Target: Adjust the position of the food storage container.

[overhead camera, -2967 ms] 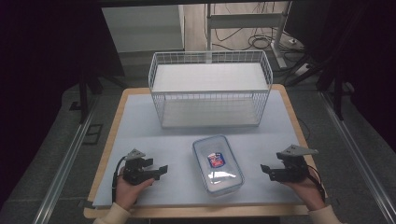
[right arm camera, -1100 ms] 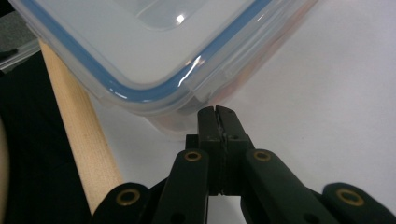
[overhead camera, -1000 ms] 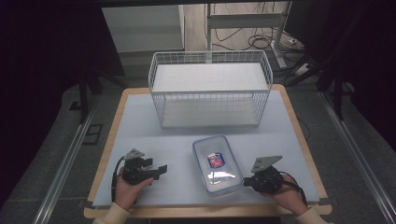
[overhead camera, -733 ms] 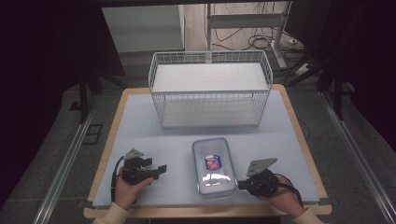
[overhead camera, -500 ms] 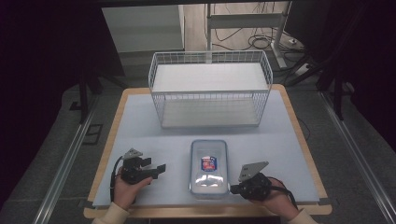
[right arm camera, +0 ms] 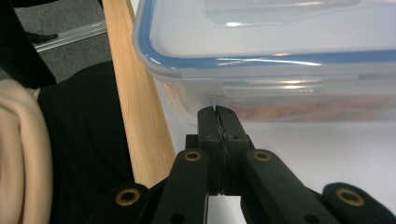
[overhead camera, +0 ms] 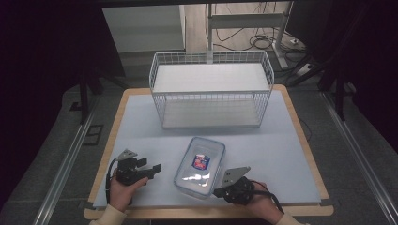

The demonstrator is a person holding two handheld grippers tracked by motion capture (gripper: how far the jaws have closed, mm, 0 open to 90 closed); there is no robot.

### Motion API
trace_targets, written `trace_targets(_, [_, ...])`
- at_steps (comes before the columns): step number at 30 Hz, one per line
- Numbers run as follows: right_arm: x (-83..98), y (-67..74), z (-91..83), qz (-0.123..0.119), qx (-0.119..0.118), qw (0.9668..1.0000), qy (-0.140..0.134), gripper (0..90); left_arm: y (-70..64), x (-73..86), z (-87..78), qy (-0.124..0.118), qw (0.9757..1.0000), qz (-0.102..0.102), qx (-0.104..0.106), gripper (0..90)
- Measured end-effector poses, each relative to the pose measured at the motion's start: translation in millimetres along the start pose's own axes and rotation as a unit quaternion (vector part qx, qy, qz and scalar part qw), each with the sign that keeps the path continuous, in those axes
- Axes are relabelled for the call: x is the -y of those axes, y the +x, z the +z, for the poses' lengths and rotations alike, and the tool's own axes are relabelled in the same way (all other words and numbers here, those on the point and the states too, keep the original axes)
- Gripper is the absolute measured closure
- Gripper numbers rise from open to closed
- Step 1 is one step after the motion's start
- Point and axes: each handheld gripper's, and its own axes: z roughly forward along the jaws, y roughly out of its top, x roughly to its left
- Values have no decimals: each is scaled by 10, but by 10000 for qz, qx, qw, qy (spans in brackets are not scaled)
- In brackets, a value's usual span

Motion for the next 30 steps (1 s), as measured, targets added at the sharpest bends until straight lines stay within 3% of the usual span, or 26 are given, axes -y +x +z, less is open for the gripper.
trace_targets(9, [-157,103,239,-58,54,9999,-104,900,40,1,-8,-21,10000,-44,-20,224])
trace_targets(14, [-330,151,427,-113,98,9998,-143,900,79,-7,-36,-78,9999,-113,-55,227])
trace_targets(20, [-480,170,609,-148,279,9994,-154,900,116,-6,-44,-80,9998,-84,-174,227])
trace_targets(30, [-571,155,751,-94,299,9992,-253,900,138,-3,-41,-68,9998,-77,-198,227])
